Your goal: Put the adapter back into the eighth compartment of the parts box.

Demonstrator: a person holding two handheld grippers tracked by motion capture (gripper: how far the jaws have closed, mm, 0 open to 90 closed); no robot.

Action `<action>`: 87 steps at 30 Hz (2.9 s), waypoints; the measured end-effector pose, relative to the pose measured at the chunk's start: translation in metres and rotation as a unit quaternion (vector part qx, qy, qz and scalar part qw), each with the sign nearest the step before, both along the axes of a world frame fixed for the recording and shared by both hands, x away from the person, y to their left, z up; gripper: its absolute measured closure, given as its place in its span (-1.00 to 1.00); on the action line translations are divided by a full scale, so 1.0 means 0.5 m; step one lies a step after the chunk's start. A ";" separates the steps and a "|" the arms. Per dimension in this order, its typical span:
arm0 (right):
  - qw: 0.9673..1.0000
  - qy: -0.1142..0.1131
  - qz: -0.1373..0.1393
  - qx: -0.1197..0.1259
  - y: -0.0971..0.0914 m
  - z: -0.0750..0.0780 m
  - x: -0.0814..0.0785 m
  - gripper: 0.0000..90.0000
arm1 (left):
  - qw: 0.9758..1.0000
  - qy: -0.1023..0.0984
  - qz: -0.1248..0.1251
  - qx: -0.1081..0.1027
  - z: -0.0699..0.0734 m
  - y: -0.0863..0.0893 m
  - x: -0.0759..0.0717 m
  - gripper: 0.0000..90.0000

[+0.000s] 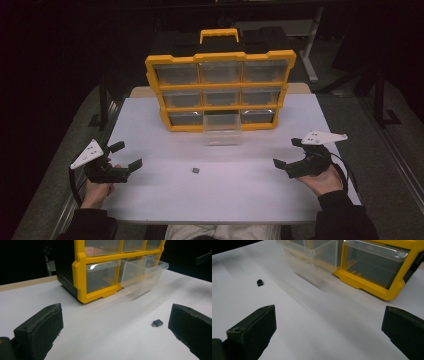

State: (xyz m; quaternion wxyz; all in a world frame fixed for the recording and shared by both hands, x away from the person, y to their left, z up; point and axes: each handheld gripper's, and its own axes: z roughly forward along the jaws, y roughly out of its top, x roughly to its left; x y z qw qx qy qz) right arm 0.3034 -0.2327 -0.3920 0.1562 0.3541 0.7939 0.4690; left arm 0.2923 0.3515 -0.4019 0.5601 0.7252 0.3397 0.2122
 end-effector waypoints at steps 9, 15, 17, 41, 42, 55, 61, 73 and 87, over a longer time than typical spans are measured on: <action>1.000 0.001 0.022 -0.013 0.025 0.023 0.005 -1.00 | 1.000 -0.001 0.005 -0.002 0.002 0.002 -0.002 -1.00; 0.999 0.002 0.035 -0.022 0.041 0.036 0.008 -1.00 | 1.000 -0.003 0.002 0.006 0.002 -0.001 -0.002 -1.00; 0.999 0.003 0.040 -0.027 0.046 0.039 0.009 -1.00 | 1.000 -0.003 0.002 0.007 0.002 -0.001 -0.002 -1.00; 0.993 0.015 0.090 -0.068 0.117 0.063 0.024 -1.00 | 1.000 -0.006 0.000 0.001 0.001 0.001 -0.003 -1.00; 0.993 0.015 0.093 -0.069 0.121 0.064 0.025 -1.00 | 1.000 -0.006 0.000 0.001 0.001 0.001 -0.003 -1.00; 0.989 0.029 0.118 -0.088 0.157 0.066 0.039 -1.00 | 1.000 -0.008 -0.001 0.000 0.001 0.001 -0.003 -1.00; 0.987 0.033 0.129 -0.095 0.175 0.068 0.042 -1.00 | 1.000 -0.008 -0.001 0.000 0.001 0.002 -0.002 -1.00; 0.981 0.039 0.154 -0.107 0.212 0.074 0.050 -1.00 | 1.000 -0.008 -0.002 0.000 0.000 0.001 -0.003 -1.00; 0.974 0.053 0.181 -0.124 0.255 0.071 0.059 -1.00 | 1.000 -0.008 -0.003 0.000 0.000 0.001 -0.003 -1.00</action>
